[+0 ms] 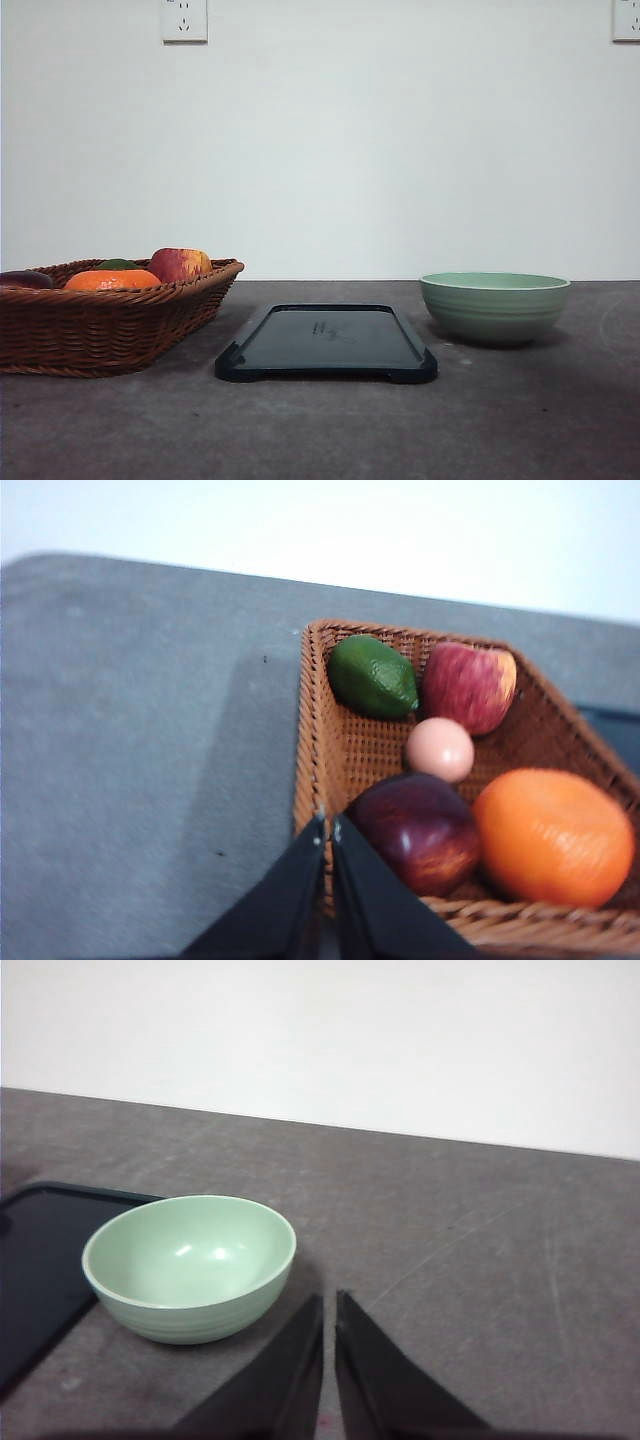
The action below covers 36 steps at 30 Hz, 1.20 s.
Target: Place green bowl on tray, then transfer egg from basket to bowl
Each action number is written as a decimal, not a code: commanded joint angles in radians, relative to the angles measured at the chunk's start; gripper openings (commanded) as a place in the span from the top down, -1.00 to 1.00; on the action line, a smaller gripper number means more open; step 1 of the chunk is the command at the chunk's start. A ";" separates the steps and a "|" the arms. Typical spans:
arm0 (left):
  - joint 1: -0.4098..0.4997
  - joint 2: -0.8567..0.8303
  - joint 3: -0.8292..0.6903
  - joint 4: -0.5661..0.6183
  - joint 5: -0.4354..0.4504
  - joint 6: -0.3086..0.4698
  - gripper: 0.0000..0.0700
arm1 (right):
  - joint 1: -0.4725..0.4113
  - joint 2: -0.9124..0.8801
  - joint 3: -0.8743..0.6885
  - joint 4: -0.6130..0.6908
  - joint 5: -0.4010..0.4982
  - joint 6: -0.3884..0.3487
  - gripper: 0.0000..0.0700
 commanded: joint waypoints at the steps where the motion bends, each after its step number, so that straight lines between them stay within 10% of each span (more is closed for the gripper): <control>1: 0.000 -0.001 -0.019 -0.001 0.001 -0.212 1.00 | 0.000 0.000 -0.004 0.010 0.010 0.081 0.97; 8: 0.000 -0.001 -0.019 0.050 0.007 -0.668 1.00 | 0.000 0.000 -0.003 0.061 0.012 0.438 0.97; 13: 0.000 -0.001 -0.005 0.201 0.032 -0.776 1.00 | 0.000 0.000 0.007 0.182 -0.005 0.566 0.98; 20: 0.000 0.004 0.103 0.306 0.029 -0.557 1.00 | 0.000 0.032 0.132 0.109 -0.071 0.498 0.98; 26: 0.000 0.085 0.300 0.046 0.026 -0.350 1.00 | 0.000 0.172 0.300 -0.048 -0.117 0.405 0.98; 36: 0.000 0.357 0.616 -0.277 0.031 -0.228 1.00 | 0.003 0.451 0.544 -0.220 -0.162 0.262 0.98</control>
